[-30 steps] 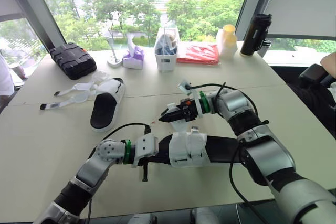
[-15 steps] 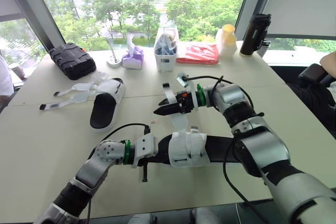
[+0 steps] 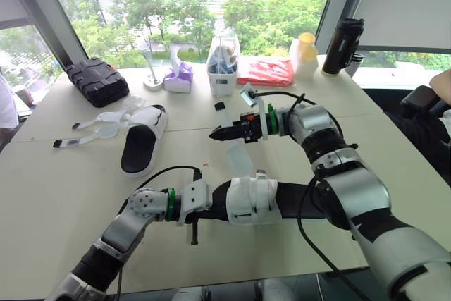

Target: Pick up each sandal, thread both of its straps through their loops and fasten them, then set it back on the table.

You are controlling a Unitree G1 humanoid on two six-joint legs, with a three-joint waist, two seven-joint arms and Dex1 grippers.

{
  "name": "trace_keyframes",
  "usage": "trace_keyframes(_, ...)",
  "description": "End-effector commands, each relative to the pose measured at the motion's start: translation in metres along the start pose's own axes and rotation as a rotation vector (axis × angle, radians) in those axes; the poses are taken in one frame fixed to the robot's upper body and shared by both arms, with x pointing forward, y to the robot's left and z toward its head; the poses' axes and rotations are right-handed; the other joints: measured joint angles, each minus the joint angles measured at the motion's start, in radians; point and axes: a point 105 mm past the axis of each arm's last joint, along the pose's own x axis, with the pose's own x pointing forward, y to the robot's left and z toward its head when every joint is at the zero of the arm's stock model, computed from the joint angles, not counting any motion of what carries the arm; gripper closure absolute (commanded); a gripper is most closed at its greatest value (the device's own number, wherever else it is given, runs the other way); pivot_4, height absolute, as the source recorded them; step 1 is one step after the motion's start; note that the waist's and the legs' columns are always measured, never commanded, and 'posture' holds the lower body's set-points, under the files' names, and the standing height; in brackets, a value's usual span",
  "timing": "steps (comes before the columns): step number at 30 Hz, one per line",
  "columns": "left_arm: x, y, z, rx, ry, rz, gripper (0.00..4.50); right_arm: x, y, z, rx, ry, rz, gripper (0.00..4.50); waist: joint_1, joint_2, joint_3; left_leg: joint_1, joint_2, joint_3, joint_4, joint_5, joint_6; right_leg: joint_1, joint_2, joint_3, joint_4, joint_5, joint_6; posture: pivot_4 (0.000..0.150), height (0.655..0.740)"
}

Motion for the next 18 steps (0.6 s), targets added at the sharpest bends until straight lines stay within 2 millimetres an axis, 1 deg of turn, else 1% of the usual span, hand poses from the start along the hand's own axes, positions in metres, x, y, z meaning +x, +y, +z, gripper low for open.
trace_keyframes(1,0.001,-0.018,-0.043,-0.112,0.160,-0.031,4.50,-0.006,0.017,0.026,-0.084,-0.051,0.051,4.42,0.000,0.000,0.000,0.000,0.000,0.000,0.000,0.000,0.000,0.000,0.000,0.000,0.000,0.000,0.000,0.150,0.7400)
trace_keyframes(3,0.001,-0.018,-0.043,-0.120,0.158,-0.029,4.50,-0.010,0.025,0.030,-0.097,-0.060,0.073,4.47,0.001,0.000,0.000,0.000,0.000,0.000,0.000,0.000,0.000,-0.001,0.000,0.000,0.000,0.000,0.000,0.150,0.7400)
trace_keyframes(4,0.001,-0.019,-0.044,-0.123,0.159,-0.029,4.50,-0.012,0.032,0.031,-0.109,-0.059,0.093,4.47,0.002,0.000,0.000,-0.001,0.000,0.000,0.000,0.000,0.000,-0.001,0.000,0.000,0.000,0.000,0.000,0.150,0.7400)
trace_keyframes(6,0.000,-0.019,-0.044,-0.125,0.161,-0.031,4.50,-0.016,0.049,0.028,-0.134,-0.048,0.136,4.47,0.002,0.000,0.000,-0.001,0.000,-0.001,0.000,0.000,0.000,-0.001,0.000,0.000,0.000,0.000,0.000,0.150,0.7400)
trace_keyframes(7,0.000,-0.019,-0.044,-0.125,0.161,-0.031,4.50,-0.018,0.058,0.023,-0.158,-0.032,0.156,4.47,0.004,0.000,0.000,-0.001,0.000,-0.001,0.000,0.000,0.000,-0.001,0.000,0.000,0.000,0.000,0.000,0.150,0.7400)
trace_keyframes(9,0.000,-0.018,-0.044,-0.125,0.161,-0.031,4.50,-0.023,0.081,0.009,-0.222,0.005,0.211,4.47,0.005,0.000,0.000,-0.002,0.000,-0.001,0.000,0.000,0.000,-0.001,0.000,0.000,0.000,0.000,0.000,0.150,0.7400)
trace_keyframes(11,0.000,-0.017,-0.043,-0.125,0.159,-0.030,4.50,-0.027,0.098,-0.005,-0.265,0.046,0.244,4.47,0.004,0.000,0.000,-0.002,0.000,-0.002,0.000,0.000,0.000,-0.001,0.000,-0.001,-0.001,0.000,0.000,0.150,0.7400)
trace_keyframes(13,0.000,-0.016,-0.043,-0.124,0.159,-0.030,4.50,-0.030,0.112,-0.026,-0.302,0.120,0.267,4.47,0.004,0.000,0.000,-0.002,0.000,-0.001,0.000,0.000,0.000,-0.001,0.000,-0.001,-0.001,0.000,0.000,0.150,0.7400)
trace_keyframes(14,0.000,-0.016,-0.042,-0.124,0.158,-0.029,4.50,-0.032,0.118,-0.039,-0.315,0.162,0.280,4.47,0.005,0.000,0.000,-0.001,0.000,-0.001,0.000,0.000,0.000,0.000,0.000,-0.001,-0.001,0.000,0.000,0.150,0.7400)
trace_keyframes(15,0.000,-0.015,-0.042,-0.124,0.158,-0.029,4.50,-0.032,0.122,-0.047,-0.321,0.187,0.287,4.47,0.004,0.000,0.000,-0.002,0.000,-0.001,0.000,0.000,0.000,0.000,0.000,-0.001,-0.002,0.000,0.001,0.150,0.7400)
trace_keyframes(18,-0.001,-0.016,-0.043,-0.128,0.160,-0.031,4.50,-0.034,0.126,-0.064,-0.304,0.223,0.298,4.47,0.004,-0.001,0.000,-0.001,0.001,-0.001,0.000,0.000,0.000,0.001,0.000,-0.001,-0.002,0.000,0.001,0.150,0.7400)
